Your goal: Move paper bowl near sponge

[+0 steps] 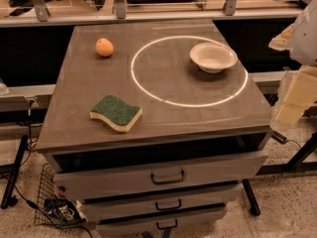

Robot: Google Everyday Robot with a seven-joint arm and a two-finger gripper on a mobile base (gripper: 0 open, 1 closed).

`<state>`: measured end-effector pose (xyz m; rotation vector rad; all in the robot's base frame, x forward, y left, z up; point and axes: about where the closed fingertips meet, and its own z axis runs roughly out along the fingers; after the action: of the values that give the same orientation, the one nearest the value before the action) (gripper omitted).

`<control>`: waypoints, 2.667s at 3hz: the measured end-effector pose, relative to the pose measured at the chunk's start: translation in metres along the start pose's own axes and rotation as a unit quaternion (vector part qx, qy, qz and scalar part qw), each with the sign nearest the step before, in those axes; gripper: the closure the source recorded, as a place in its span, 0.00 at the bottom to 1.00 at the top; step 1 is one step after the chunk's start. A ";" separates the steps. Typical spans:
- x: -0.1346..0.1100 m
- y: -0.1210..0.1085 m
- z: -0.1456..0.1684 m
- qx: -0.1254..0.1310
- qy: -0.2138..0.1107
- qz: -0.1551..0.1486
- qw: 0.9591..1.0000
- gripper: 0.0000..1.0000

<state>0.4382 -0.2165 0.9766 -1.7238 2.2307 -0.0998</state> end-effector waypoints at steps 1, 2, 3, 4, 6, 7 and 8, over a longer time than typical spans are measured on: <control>0.000 0.000 0.000 0.000 0.000 0.000 1.000 0.00; -0.003 -0.059 0.028 0.032 -0.010 -0.015 0.999 0.00; -0.012 -0.137 0.059 0.087 -0.035 -0.025 0.995 0.00; -0.017 -0.190 0.087 0.103 -0.055 -0.016 0.993 0.00; -0.041 -0.205 0.172 0.029 -0.095 -0.017 0.995 0.00; -0.045 -0.197 0.189 0.008 -0.096 -0.018 0.995 0.00; -0.048 -0.192 0.200 -0.008 -0.097 -0.017 0.995 0.18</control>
Offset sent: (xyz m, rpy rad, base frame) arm 0.1361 -0.0185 -0.0281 -0.0166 -0.1216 0.0516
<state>0.6860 -0.1952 0.8443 -1.7009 2.0689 0.0740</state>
